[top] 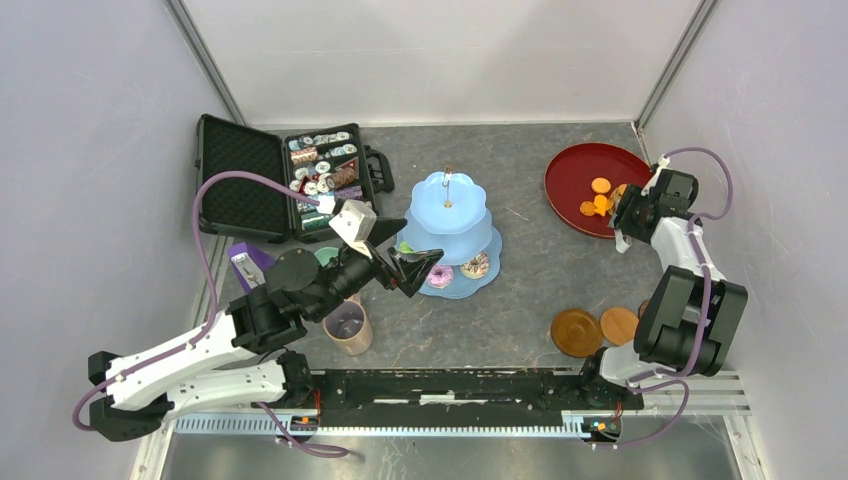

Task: Serve the afternoon tea

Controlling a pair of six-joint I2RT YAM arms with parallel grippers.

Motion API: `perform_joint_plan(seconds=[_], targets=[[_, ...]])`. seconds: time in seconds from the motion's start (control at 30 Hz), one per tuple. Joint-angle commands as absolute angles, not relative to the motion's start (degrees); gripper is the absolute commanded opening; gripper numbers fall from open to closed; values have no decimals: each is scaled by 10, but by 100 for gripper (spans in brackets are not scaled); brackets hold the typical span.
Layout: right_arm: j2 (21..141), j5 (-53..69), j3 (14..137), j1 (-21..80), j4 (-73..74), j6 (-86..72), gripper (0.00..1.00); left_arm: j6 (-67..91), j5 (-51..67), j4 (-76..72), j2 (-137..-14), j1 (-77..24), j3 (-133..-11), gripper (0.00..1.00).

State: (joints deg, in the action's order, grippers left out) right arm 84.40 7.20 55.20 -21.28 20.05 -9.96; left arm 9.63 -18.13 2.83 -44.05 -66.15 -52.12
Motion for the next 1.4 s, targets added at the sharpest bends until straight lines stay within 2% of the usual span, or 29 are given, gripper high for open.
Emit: perform_joint_plan(seconds=[0.0,0.43,0.57,0.63,0.8,1.03,1.37], targets=[[859,57,574,-216,168,-90,56,59,-189,3,-441,-666,-521,100],[895,53,592,-216,156,-92,54,60,-187,3,-441,-666,-521,100],[877,56,582,-216,145,-89,43,60,-187,3,-441,-665,-521,100],[861,63,573,-216,136,-87,37,60,-187,3,-442,-666,-521,100],[814,67,557,-214,139,-90,30,61,-185,3,-443,-666,-521,100],[718,104,500,-197,145,-86,26,62,-184,3,-441,-665,-523,100],[552,201,432,-99,215,-31,24,60,-185,2,-437,-665,-524,100]])
